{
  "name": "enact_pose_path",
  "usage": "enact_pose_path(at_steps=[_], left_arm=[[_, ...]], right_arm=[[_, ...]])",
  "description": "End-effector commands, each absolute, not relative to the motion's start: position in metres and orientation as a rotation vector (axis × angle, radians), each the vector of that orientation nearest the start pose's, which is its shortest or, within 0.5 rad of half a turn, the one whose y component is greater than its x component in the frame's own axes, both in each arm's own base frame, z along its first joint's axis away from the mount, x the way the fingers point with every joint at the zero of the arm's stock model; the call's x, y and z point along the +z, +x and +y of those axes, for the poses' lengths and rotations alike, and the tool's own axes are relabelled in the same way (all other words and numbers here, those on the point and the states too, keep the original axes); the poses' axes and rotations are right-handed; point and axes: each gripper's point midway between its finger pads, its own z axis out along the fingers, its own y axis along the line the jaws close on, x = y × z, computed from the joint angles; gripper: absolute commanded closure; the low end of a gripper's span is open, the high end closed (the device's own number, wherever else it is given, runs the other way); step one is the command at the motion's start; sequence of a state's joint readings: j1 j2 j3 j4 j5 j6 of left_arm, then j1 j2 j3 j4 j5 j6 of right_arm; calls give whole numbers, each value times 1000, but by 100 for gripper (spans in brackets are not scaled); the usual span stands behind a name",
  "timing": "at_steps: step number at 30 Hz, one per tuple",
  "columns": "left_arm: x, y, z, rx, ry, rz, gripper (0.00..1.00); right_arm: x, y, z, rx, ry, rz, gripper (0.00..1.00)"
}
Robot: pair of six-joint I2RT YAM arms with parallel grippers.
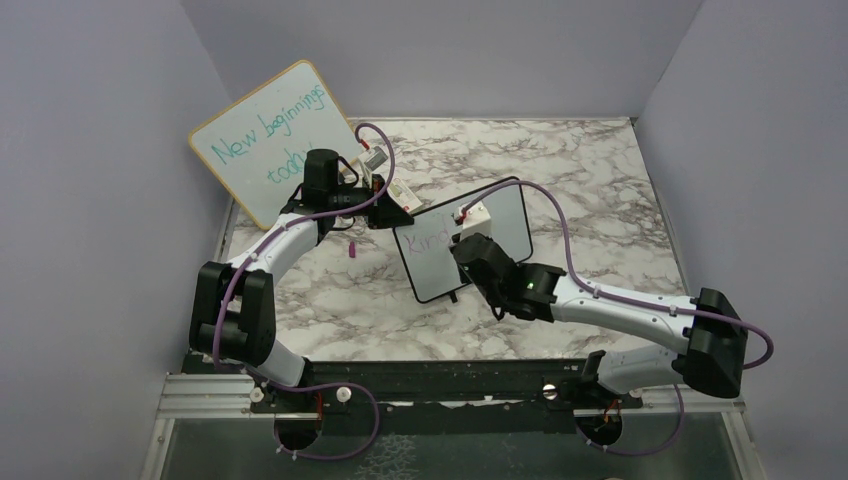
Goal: Write a sentence on the whiteboard
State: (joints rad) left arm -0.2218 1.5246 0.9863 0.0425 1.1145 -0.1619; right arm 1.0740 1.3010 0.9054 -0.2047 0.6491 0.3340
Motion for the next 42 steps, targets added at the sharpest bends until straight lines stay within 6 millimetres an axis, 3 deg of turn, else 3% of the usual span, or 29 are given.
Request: enact_pose_path(at_steps=[1,15,33,42], left_arm=[[180,306,-236,-1413,745,1953,100],[179,306,-237,-1417,743,1958,100],[178,306,-237,-1420,743,1960,100],[178,306,-237,-1420,743,1961,100]], right_arm=[[159,251,262,139,-407,2039,100],[204,260,273,231,-395,1885,100],[205,274,275,189,-368,1865,100],[191,274,272,163,-384,1901,100]])
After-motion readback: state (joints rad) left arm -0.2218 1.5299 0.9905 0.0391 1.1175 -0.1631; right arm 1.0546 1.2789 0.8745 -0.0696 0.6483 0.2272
